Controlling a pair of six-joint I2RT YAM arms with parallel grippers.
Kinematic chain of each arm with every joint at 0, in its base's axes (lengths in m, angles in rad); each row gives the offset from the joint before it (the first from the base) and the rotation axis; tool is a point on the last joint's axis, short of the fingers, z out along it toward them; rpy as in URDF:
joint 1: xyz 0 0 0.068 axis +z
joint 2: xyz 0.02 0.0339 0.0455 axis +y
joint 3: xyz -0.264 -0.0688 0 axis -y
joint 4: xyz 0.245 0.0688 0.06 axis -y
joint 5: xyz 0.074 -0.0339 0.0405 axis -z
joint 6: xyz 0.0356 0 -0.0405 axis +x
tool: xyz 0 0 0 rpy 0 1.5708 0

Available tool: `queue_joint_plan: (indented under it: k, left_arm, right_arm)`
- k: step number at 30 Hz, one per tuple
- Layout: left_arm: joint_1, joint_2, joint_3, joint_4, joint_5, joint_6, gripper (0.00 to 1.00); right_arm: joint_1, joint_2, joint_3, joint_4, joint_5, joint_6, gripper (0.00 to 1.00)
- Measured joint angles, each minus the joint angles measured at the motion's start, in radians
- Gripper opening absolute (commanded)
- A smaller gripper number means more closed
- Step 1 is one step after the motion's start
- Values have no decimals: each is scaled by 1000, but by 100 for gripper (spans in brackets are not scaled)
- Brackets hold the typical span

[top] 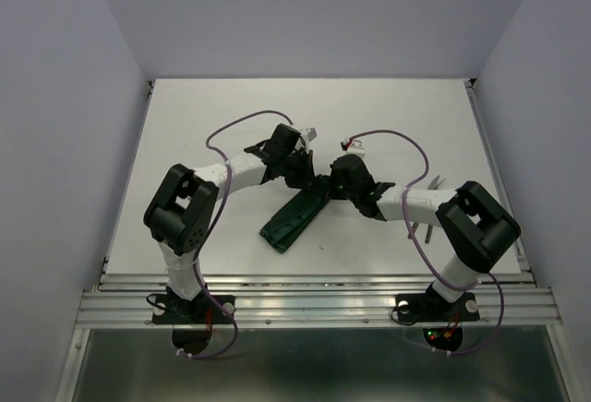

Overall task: Fold the napkin into a case and place the utensils inside
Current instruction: Stuff the top corner of the smaller-rectangle-folded napkin into the folded napkin.

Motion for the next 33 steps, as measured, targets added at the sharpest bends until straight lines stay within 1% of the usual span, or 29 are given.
queue_joint_plan:
  k: [6, 15, 27, 33]
  left_arm:
    - [18, 15, -12, 18, -24, -24, 0]
    - [14, 121, 9, 37, -34, -45, 0]
    - [0, 125, 24, 59, -13, -53, 0]
    - [-4, 128, 24, 89, 23, -63, 0]
  right_arm:
    - [0, 0, 0, 0, -1, 0, 8]
    - [0, -1, 0, 0, -2, 0, 8]
    - [0, -5, 0, 0, -9, 0, 8]
    - [0, -5, 0, 0, -9, 0, 8]
